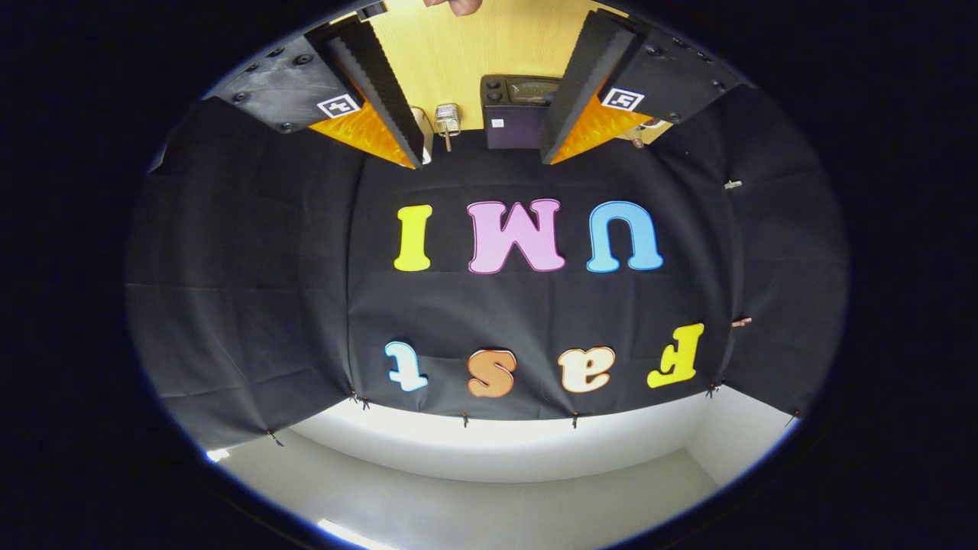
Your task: Open the toaster oven, put the food inside, and close the toaster oven door.
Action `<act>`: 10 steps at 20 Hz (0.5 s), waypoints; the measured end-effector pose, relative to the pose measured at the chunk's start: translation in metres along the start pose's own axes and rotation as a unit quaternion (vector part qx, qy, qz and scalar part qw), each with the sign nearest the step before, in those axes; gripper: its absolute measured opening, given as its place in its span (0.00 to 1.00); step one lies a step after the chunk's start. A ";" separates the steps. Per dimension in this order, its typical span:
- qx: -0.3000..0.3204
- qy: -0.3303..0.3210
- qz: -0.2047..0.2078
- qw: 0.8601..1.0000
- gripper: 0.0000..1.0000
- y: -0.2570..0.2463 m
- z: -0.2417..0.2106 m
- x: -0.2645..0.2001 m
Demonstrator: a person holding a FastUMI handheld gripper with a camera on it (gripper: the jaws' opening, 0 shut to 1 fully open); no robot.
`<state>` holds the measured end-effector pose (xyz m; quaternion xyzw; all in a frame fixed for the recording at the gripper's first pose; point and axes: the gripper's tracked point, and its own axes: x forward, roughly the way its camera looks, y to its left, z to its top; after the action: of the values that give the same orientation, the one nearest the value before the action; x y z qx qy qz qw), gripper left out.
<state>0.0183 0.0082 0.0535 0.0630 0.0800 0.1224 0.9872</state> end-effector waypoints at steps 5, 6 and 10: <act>0.010 -0.005 -0.009 1.000 0.98 -0.005 0.000 0.006; 0.013 -0.004 -0.008 1.000 0.98 -0.005 0.003 0.008; 0.018 -0.003 -0.007 1.000 0.98 0.002 0.003 0.009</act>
<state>0.0269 0.0124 0.0559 0.0803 0.0800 0.1135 0.9870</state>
